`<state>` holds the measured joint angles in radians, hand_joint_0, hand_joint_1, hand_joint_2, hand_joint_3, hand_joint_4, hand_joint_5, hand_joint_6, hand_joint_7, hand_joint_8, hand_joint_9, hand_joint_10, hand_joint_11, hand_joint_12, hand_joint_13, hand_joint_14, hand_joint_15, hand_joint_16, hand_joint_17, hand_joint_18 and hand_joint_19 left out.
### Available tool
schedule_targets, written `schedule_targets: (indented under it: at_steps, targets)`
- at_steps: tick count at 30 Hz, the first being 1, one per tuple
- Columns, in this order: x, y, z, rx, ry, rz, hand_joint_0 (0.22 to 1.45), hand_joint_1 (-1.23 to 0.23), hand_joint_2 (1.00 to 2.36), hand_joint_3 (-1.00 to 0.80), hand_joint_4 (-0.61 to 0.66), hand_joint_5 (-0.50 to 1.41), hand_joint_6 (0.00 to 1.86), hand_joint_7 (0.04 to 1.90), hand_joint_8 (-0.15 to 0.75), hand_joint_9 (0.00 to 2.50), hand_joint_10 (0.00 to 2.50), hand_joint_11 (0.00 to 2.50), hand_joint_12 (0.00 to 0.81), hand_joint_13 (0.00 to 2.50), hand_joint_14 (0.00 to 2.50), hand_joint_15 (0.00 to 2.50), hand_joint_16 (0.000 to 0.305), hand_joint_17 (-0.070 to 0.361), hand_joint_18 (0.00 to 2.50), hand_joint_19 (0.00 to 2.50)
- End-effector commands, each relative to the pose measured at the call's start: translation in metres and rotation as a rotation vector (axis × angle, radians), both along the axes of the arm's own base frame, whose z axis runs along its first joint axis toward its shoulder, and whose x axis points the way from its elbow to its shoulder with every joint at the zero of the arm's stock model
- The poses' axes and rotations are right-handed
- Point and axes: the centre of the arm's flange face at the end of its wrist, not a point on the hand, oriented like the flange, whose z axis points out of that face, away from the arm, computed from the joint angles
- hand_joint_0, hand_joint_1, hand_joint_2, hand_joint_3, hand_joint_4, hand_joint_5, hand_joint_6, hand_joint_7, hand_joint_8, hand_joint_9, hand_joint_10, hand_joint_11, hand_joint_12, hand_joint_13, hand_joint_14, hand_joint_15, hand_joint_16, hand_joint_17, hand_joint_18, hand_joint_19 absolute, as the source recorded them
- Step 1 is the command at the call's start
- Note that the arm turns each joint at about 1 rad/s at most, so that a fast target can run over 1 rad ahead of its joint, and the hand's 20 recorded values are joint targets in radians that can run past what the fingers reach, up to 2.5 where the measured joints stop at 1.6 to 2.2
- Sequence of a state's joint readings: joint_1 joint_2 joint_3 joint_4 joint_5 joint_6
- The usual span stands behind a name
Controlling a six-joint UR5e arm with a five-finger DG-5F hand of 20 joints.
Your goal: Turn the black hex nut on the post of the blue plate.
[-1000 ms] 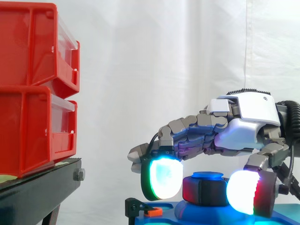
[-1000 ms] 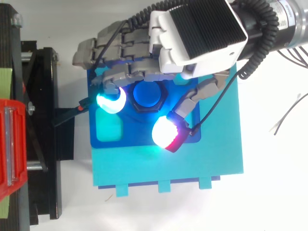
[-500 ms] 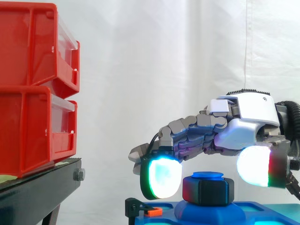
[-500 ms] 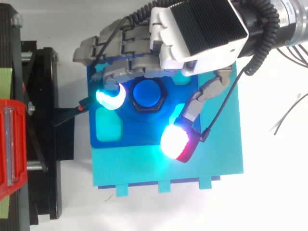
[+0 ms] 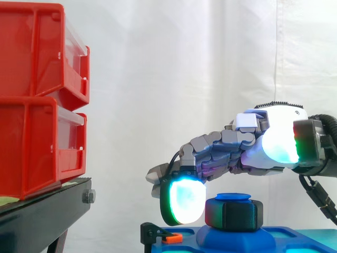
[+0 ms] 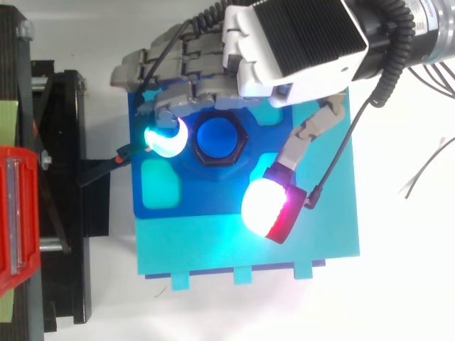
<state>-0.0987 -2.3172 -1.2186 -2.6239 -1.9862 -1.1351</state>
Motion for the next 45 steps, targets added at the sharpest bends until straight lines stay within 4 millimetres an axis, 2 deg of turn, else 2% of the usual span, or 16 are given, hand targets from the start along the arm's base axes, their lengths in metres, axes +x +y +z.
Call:
schedule_targets:
  at_steps: [1,8,33,36,41,45]
  targets:
    - [0.000,-0.002,0.000,0.000,-0.001,-0.001,0.28,-0.12,1.00,-0.50,0.42,-0.18,0.50,1.03,0.367,0.35,0.00,0.00,0.473,0.37,0.00,0.14,0.074,0.166,0.44,0.34]
    - [-0.001,-0.004,0.000,0.000,-0.001,-0.004,0.30,-0.07,1.00,-0.50,0.41,-0.17,0.50,1.04,0.359,0.36,0.00,0.00,0.464,0.37,0.00,0.14,0.072,0.161,0.44,0.34]
    - [-0.006,-0.022,0.000,0.000,0.000,-0.022,0.32,-0.07,1.00,-0.50,0.41,-0.17,0.50,1.03,0.354,0.36,0.00,0.00,0.459,0.36,0.00,0.14,0.070,0.159,0.42,0.34]
    - [-0.007,-0.025,0.000,0.000,-0.001,-0.016,0.32,-0.10,1.00,-0.50,0.40,-0.18,0.50,1.04,0.353,0.35,0.00,0.00,0.461,0.35,0.01,0.14,0.071,0.159,0.42,0.33]
    - [-0.007,-0.025,0.001,0.001,-0.008,-0.016,0.30,-0.33,1.00,-0.50,0.40,-0.20,0.50,1.01,0.347,0.32,0.00,0.00,0.460,0.34,0.00,0.13,0.072,0.162,0.41,0.33]
    - [-0.004,-0.022,0.004,0.008,-0.018,-0.008,0.29,-0.38,1.00,-0.50,0.38,-0.21,0.50,1.00,0.344,0.30,0.00,0.00,0.461,0.34,0.00,0.13,0.072,0.163,0.41,0.33]
